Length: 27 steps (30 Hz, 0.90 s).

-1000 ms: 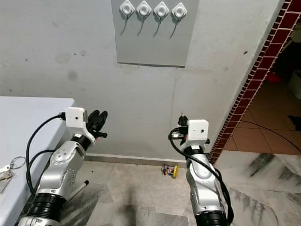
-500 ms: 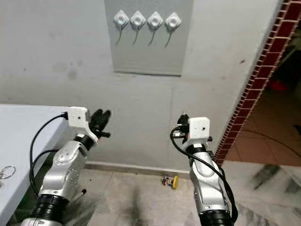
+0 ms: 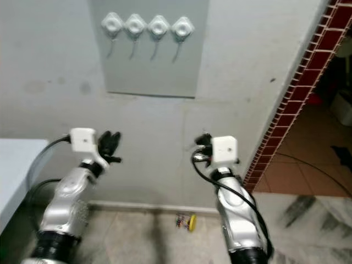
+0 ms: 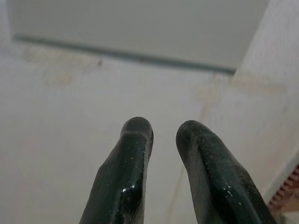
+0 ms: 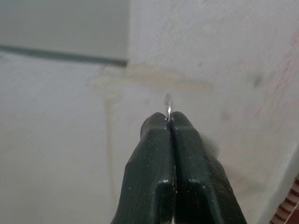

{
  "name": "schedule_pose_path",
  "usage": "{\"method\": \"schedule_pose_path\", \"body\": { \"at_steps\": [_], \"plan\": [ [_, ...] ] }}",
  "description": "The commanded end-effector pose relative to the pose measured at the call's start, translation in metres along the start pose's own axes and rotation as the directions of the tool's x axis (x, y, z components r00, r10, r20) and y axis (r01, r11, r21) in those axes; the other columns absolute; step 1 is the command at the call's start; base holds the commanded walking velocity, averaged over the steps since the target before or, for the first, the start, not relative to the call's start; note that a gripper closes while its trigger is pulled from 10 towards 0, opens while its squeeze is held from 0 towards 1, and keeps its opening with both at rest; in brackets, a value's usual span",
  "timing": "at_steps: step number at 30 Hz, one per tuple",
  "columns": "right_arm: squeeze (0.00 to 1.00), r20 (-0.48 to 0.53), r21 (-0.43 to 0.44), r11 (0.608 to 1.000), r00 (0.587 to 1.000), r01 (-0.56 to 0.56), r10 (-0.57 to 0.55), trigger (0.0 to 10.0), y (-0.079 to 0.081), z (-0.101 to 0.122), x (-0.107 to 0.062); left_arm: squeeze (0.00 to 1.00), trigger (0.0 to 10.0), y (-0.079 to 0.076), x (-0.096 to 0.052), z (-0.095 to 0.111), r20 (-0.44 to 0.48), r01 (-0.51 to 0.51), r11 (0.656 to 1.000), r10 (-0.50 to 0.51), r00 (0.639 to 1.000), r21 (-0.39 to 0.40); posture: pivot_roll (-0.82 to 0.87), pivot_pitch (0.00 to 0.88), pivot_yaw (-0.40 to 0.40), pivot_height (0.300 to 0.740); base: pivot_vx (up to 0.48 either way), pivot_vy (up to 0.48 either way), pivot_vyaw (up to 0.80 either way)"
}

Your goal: Hang keys on a hook

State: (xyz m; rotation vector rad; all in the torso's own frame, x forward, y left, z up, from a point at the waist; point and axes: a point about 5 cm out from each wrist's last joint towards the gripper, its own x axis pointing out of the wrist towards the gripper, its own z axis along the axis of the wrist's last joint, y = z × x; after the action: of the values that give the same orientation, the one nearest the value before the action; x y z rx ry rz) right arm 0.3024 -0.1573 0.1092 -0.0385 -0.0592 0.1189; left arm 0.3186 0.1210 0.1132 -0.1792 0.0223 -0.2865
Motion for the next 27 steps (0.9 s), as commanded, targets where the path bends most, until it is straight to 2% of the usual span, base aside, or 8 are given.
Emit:
{"method": "schedule_pose_path", "body": {
  "at_steps": [1,7,10,15,19,21,24,27],
  "plan": [
    [0.0,0.024,0.009,0.999,0.999,-0.04,0.039,10.0,0.012,0.007,0.005,0.0,10.0,0.013,-0.001,0.008,0.02,-0.034,0.999,0.033,0.999,0.027,-0.06,0.0,-0.03,0.74,0.469,0.0,0.0],
    [0.0,0.022,0.004,0.999,0.999,-0.047,0.047,10.0,0.012,0.007,0.004,0.0,10.0,0.012,-0.002,0.008,0.022,-0.038,0.999,0.038,0.999,0.024,-0.06,0.0,-0.035,0.74,0.445,0.0,0.0],
    [0.0,0.021,0.002,0.999,0.999,-0.05,0.05,10.0,0.012,0.007,0.004,0.0,10.0,0.012,-0.001,0.008,0.029,-0.063,0.997,0.061,0.998,0.053,-0.06,0.0,-0.038,0.74,0.185,0.0,0.0],
    [0.0,0.02,-0.001,0.998,0.998,-0.067,0.067,10.0,0.013,0.007,0.004,0.0,10.0,0.0,-0.001,0.016,0.069,0.028,0.995,-0.035,0.997,0.1,-0.06,0.0,-0.043,0.74,0.0,0.0,0.0],
    [0.0,0.049,0.011,0.992,0.991,-0.123,0.123,10.0,0.014,0.012,0.004,0.0,10.0,-0.013,-0.003,0.023,0.097,0.126,0.98,-0.142,0.985,0.157,-0.06,0.0,-0.043,0.74,0.0,0.0,0.0],
    [0.0,0.06,0.014,0.99,0.989,-0.14,0.139,10.0,0.014,0.015,0.005,0.0,10.0,-0.015,-0.002,0.025,0.098,0.138,0.975,-0.156,0.983,0.174,-0.06,0.0,-0.043,0.74,0.0,0.0,0.0],
    [0.0,0.145,0.037,0.976,0.967,-0.215,0.207,10.0,0.013,0.035,0.008,0.0,10.0,-0.026,-0.001,0.035,0.115,0.202,0.953,-0.232,0.966,0.224,-0.06,0.0,-0.042,0.74,0.0,0.0,0.0],
    [0.0,0.201,0.033,0.966,0.948,-0.257,0.246,10.0,0.012,0.051,0.013,0.0,10.0,-0.03,-0.001,0.043,0.131,0.232,0.943,-0.268,0.954,0.239,-0.06,0.0,-0.042,0.74,0.0,0.0,0.0]
  ]
}}
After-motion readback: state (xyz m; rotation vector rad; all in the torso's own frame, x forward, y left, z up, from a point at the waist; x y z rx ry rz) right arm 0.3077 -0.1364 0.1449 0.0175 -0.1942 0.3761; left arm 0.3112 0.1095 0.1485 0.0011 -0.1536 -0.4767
